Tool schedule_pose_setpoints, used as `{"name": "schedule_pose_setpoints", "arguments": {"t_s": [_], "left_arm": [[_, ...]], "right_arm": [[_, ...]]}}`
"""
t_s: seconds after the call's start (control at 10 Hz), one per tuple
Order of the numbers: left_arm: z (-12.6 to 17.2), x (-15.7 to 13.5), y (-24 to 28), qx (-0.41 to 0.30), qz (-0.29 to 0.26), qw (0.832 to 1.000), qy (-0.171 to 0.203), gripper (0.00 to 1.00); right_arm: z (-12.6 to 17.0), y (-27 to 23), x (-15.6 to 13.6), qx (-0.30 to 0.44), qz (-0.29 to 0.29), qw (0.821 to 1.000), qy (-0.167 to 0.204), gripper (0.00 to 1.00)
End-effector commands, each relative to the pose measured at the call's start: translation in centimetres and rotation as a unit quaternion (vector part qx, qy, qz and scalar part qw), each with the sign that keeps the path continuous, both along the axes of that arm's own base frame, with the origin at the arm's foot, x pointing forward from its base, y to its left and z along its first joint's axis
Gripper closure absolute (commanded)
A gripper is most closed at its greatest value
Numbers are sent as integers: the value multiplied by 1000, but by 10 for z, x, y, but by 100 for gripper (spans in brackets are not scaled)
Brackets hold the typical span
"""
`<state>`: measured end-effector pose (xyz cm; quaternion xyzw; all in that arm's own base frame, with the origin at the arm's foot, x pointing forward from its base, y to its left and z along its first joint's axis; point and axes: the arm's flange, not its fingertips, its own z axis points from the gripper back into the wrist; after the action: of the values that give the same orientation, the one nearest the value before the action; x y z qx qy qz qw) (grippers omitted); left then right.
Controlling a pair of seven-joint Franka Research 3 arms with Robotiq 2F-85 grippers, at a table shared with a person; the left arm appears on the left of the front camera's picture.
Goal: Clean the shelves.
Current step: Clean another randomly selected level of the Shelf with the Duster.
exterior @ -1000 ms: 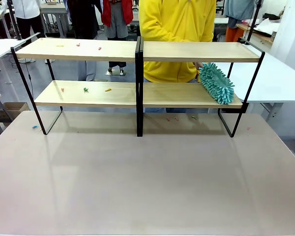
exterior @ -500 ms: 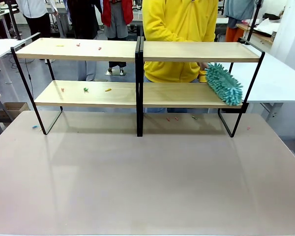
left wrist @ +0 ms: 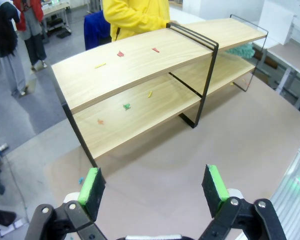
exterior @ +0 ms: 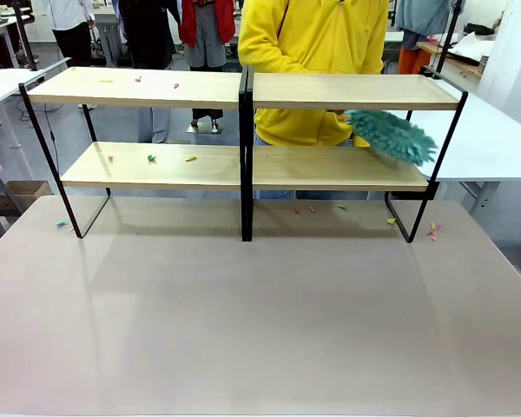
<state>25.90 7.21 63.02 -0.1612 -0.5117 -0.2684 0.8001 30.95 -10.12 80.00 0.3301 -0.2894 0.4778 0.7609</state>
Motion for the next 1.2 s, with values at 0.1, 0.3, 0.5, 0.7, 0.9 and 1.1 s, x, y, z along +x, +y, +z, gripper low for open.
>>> {"name": "schedule_pose_setpoints", "arguments": {"t_s": [0.1,0.3,0.5,0.7,0.9,1.1], "left_arm": [[0,1,0,-3,-1,1000,-3,0],[0,1,0,-3,-1,1000,-3,0],[0,1,0,-3,-1,1000,-3,0],[0,1,0,-3,-1,1000,-3,0],[0,1,0,-3,-1,1000,-3,0],[0,1,0,-3,-1,1000,-3,0]], "right_arm": [[33,217,70,-240,-36,969,43,88],[7,267,74,-298,-21,954,13,88],[26,236,49,-209,-21,978,-8,88],[5,319,63,-283,-35,958,-8,88],[15,357,97,-277,-86,957,-2,88],[20,412,128,-307,-210,926,72,88]]}}
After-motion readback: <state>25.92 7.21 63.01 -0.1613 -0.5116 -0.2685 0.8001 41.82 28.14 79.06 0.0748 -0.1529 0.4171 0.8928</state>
